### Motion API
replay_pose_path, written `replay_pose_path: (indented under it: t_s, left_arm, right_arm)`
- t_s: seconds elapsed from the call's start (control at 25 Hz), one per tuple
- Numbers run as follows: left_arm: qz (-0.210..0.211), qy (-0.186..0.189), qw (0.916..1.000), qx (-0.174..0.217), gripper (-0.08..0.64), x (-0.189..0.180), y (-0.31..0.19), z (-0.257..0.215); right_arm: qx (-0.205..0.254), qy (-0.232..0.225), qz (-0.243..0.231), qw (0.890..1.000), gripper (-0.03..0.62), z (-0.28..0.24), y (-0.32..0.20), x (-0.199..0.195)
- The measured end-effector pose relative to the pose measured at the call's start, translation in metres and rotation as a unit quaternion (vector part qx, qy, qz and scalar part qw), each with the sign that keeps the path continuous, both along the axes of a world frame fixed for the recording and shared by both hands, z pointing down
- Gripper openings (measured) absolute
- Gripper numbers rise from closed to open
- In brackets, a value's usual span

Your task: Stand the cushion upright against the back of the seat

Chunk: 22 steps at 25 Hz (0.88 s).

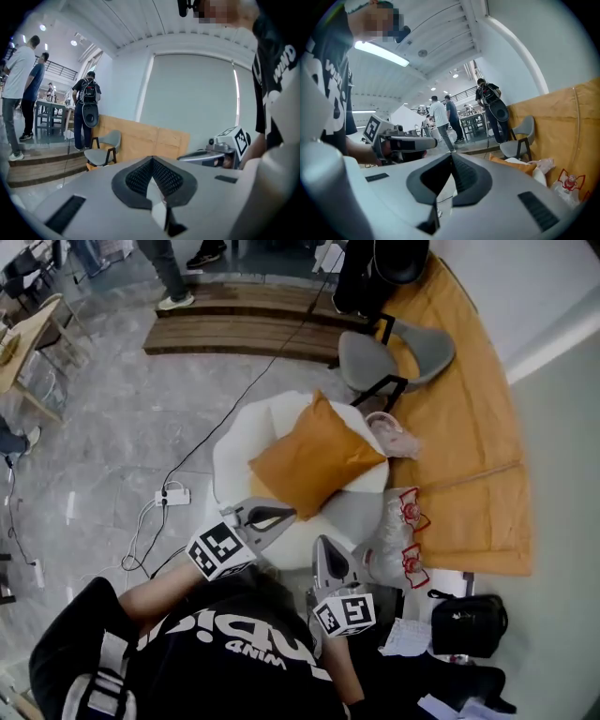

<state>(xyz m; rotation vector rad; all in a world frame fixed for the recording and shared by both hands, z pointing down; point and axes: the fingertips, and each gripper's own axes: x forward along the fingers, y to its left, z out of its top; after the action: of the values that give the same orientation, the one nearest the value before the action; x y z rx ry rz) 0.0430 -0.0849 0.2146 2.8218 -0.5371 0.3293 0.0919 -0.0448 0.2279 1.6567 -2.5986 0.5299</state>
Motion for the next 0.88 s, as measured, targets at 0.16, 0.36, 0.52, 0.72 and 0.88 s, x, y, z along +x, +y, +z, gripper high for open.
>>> replay_pose_path:
  t_s: [0.16,0.36,0.52,0.72,0.88]
  left_arm:
    - [-0.013,0.026,0.9995,0.015,0.008,-0.002,0.021,-0.028]
    - [-0.018,0.042,0.9989,0.006,0.008,-0.001,0.036,-0.035]
    - [-0.020,0.041,0.9988,0.015,0.008,-0.003,0.040,-0.038]
    - [-0.022,0.040,0.9987,0.022,0.008,-0.002,0.041,-0.041]
    - [-0.025,0.038,0.9987,0.024,0.008,-0.003,0.042,-0.044]
  right_arm:
    - [0.028,-0.007,-0.004,1.000,0.021,-0.025,0.014,-0.009]
    - [0.031,-0.026,-0.005,0.999,0.021,-0.031,0.019,-0.008]
    - [0.043,-0.018,-0.004,0.999,0.020,-0.036,0.019,-0.011]
    - [0.036,-0.030,-0.006,0.999,0.020,-0.033,0.016,-0.012]
    - [0.034,-0.032,-0.013,0.999,0.020,-0.032,0.015,-0.014]
